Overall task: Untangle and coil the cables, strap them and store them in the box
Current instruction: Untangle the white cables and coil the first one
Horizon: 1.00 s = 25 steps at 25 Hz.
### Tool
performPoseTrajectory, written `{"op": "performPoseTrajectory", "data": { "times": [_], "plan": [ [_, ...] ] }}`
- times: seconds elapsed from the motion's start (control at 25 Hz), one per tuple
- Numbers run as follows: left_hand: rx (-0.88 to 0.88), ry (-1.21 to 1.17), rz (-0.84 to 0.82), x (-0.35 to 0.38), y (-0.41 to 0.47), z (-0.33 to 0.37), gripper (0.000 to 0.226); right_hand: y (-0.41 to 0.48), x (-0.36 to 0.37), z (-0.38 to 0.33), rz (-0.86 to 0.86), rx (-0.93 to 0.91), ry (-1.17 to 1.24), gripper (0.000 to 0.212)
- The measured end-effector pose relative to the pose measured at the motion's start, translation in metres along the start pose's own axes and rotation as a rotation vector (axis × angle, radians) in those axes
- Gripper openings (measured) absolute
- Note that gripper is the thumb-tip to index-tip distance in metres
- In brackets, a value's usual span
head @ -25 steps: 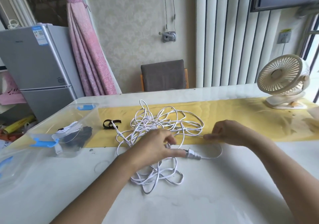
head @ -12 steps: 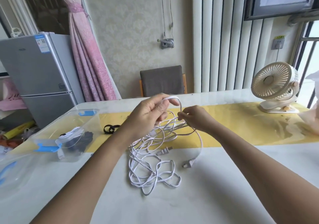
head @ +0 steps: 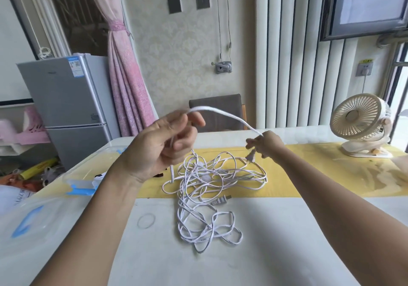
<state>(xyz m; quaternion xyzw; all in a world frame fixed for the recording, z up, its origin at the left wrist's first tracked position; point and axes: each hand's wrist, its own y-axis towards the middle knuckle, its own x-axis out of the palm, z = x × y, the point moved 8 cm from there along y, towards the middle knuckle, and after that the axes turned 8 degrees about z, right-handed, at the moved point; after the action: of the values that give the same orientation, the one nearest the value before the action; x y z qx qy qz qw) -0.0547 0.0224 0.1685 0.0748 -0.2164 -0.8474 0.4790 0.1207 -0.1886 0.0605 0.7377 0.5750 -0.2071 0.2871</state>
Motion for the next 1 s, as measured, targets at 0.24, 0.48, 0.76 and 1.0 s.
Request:
{"op": "performPoseTrajectory", "data": {
  "times": [0.24, 0.48, 0.76, 1.0],
  "plan": [
    [-0.195, 0.612, 0.195, -0.039, -0.017, -0.059, 0.080, 0.007, -0.058, 0.022, 0.092, 0.024, -0.461, 0.022],
    [-0.305, 0.718, 0.210, -0.032, -0.026, -0.120, 0.040, -0.048, -0.048, 0.005, -0.108, -0.165, -0.494, 0.032],
    [-0.065, 0.893, 0.309, -0.023, 0.017, -0.097, 0.041, -0.131, 0.011, -0.080, -0.534, -0.462, 0.133, 0.033],
    [-0.062, 1.024, 0.484, -0.111, 0.011, -0.095, 0.035, -0.044, -0.095, 0.001, 0.310, -0.017, 0.760, 0.035]
  ]
}}
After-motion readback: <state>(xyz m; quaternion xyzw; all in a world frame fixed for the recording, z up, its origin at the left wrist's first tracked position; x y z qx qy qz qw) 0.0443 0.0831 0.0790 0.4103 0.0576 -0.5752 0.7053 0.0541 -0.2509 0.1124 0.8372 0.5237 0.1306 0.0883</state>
